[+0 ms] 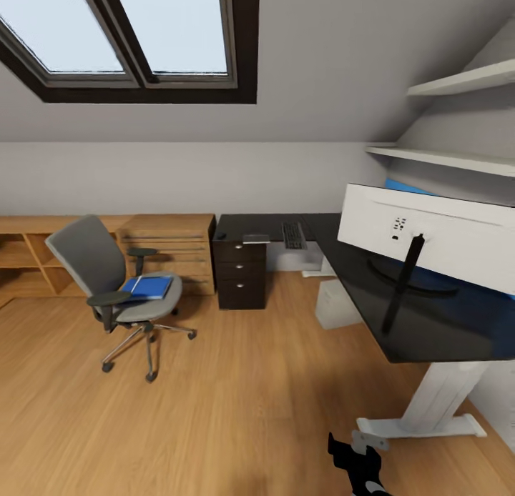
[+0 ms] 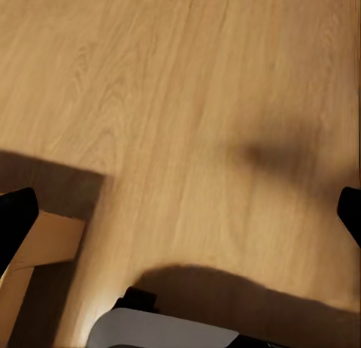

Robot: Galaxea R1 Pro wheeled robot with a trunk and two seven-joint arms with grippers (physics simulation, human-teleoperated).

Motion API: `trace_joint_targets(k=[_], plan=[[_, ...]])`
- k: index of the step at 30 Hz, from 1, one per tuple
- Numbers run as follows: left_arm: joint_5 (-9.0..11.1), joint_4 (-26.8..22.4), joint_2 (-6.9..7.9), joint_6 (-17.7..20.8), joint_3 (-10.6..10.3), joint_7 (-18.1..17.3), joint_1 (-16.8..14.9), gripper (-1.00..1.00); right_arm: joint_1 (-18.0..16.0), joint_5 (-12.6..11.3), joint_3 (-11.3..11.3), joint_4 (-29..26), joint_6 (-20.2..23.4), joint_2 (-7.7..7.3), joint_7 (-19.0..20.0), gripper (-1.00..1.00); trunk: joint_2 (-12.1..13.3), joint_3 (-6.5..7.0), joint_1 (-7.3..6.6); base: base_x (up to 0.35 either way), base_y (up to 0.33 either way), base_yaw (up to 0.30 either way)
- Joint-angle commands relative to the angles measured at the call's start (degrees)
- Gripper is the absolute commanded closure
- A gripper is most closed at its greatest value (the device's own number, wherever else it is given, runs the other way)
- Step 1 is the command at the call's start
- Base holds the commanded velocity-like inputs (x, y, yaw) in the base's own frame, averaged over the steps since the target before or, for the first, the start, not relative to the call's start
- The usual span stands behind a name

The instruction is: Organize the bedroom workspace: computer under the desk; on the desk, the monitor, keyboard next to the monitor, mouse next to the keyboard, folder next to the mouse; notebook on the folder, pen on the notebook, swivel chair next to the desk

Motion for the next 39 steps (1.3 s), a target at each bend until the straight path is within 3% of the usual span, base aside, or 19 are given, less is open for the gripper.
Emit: trace_joint_targets(k=[1, 24, 30, 39], plan=[[0.2, -0.1, -0.03, -0.05, 0.11, -0.04, 0.03, -1.0, -0.06, -0.21, -0.22, 0.12, -0.33, 0.02, 0.11, -1.0, -0.04, -0.05, 0.03, 0.156, 0.057, -0.264], [0.2, 0.01, 0.01, -0.05, 0.11, -0.04, 0.03, -1.0, 0.3, 0.24, -0.12, 0.05, -0.34, -0.07, -0.17, -1.0, -0.04, -0.03, 0.03, 0.023, 0.008, -0.272], [0.2, 0.05, 0.17, 0.02, 0.11, -0.04, 0.03, -1.0, 7.39, 0.77, 0.08, 0.02, -1.58, -2.96, -0.21, -1.0, -0.04, -0.03, 0.03, 0.0, 0.0, -0.264], [0.25, 0.03, 0.41, -0.05, 0.13, 0.0, 0.03, -1.0, 20.26, 1.2, 0.14, 0.1, -16.47, -4.94, -0.19, -1.0, -0.04, -0.03, 0.03, 0.0, 0.0, -0.18]])
